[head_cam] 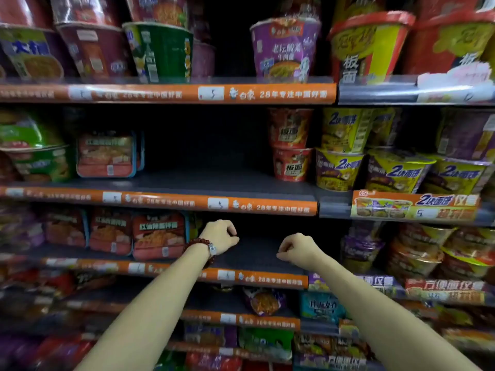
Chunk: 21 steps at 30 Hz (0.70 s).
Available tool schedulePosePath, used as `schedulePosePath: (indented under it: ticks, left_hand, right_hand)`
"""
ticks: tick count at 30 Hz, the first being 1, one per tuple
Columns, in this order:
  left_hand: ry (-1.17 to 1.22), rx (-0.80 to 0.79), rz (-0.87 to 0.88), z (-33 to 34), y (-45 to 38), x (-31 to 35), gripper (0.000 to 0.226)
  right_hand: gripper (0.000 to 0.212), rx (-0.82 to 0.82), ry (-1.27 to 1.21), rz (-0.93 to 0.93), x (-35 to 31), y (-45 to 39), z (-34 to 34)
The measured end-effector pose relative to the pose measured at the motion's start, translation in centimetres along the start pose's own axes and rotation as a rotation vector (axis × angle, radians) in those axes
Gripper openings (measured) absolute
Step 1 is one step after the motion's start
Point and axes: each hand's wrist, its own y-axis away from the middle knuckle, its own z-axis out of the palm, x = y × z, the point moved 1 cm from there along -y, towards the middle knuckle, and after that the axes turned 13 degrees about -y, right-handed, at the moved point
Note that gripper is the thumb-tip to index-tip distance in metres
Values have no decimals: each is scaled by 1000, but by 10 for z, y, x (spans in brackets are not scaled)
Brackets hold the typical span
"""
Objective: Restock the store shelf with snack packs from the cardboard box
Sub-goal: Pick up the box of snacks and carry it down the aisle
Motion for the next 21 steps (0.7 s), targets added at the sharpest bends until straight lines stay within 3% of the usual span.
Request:
schedulePosePath:
  ticks: [7, 16, 21]
  left_hand:
    - [3, -4, -183, 9, 48, -56, 15]
    - [7, 30, -429, -19, 129, -174, 20]
    - [54, 74, -587, -28, 179, -248, 11]
  right_hand:
    - [17, -142, 55, -79, -11, -11, 65]
    - [14, -339, 26, -228, -100, -31, 181]
    - [19, -480, 81, -344, -154, -37, 256]
